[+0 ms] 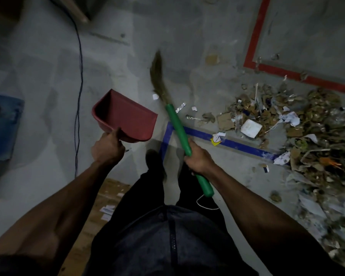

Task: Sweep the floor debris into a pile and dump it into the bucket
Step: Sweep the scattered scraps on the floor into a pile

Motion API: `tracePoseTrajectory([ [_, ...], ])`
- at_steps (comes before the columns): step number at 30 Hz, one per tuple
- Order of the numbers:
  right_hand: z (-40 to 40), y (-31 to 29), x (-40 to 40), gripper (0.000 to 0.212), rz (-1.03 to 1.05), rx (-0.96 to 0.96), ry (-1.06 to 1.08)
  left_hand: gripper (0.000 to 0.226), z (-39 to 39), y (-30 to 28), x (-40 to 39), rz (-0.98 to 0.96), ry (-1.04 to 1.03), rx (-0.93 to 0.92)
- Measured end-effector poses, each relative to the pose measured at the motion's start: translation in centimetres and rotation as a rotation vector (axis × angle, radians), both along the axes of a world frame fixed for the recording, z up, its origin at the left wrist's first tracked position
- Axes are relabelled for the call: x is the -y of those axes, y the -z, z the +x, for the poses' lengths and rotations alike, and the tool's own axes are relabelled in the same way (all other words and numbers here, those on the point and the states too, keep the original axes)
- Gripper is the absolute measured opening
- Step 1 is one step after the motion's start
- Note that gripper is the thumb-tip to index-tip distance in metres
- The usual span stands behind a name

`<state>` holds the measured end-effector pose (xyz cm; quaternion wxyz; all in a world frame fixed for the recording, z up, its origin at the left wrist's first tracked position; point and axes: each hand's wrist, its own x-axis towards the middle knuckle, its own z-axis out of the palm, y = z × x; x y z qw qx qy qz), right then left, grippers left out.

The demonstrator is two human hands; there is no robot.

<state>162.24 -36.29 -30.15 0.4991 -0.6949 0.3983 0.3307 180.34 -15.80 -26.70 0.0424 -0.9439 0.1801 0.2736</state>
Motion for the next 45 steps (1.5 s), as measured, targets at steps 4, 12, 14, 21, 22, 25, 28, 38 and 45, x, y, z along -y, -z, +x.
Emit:
tracePoseTrajectory([
  [4,1.9,1.5,-1.9,0.044,0.128,-0.029,0.097,0.038,-0.4,0.2,-0.7,0.007,-0.016,-0.014],
  [12,-0.1,4.5,0.2,0.019,0.203,-0.143,0.680,0.036,-1.2,0.8,0.4,-0.001,-0.026,-0.048],
  [14,-1.3,4.6,2.0,0.017,0.193,-0.158,0.824,0.036,-1.3,0.8,0.8,-0.018,-0.010,-0.058],
  [21,-5.1,1.9,7.2,0.015,0.133,-0.082,1.155,0.034,-2.0,-0.1,2.5,-0.095,0.045,-0.034],
  [22,-5.7,1.3,7.5,0.016,0.115,-0.057,1.183,0.033,-2.1,-0.2,2.8,-0.103,0.053,-0.030],
  [25,-7.6,-0.5,6.8,0.036,0.058,0.011,1.182,0.033,-2.5,-0.5,3.7,-0.109,0.071,-0.033],
  [28,-9.2,-2.0,4.4,0.064,0.021,0.056,1.078,0.035,-3.2,-0.7,4.8,-0.106,0.101,-0.034],
  [38,-12.7,-1.7,-0.3,0.060,0.287,-0.115,0.759,0.042,-5.6,-0.8,7.3,-0.091,0.227,-0.035],
  [45,-17.2,0.8,5.8,0.019,0.180,-0.193,0.943,0.036,-6.4,0.1,8.6,-0.076,0.296,-0.034],
])
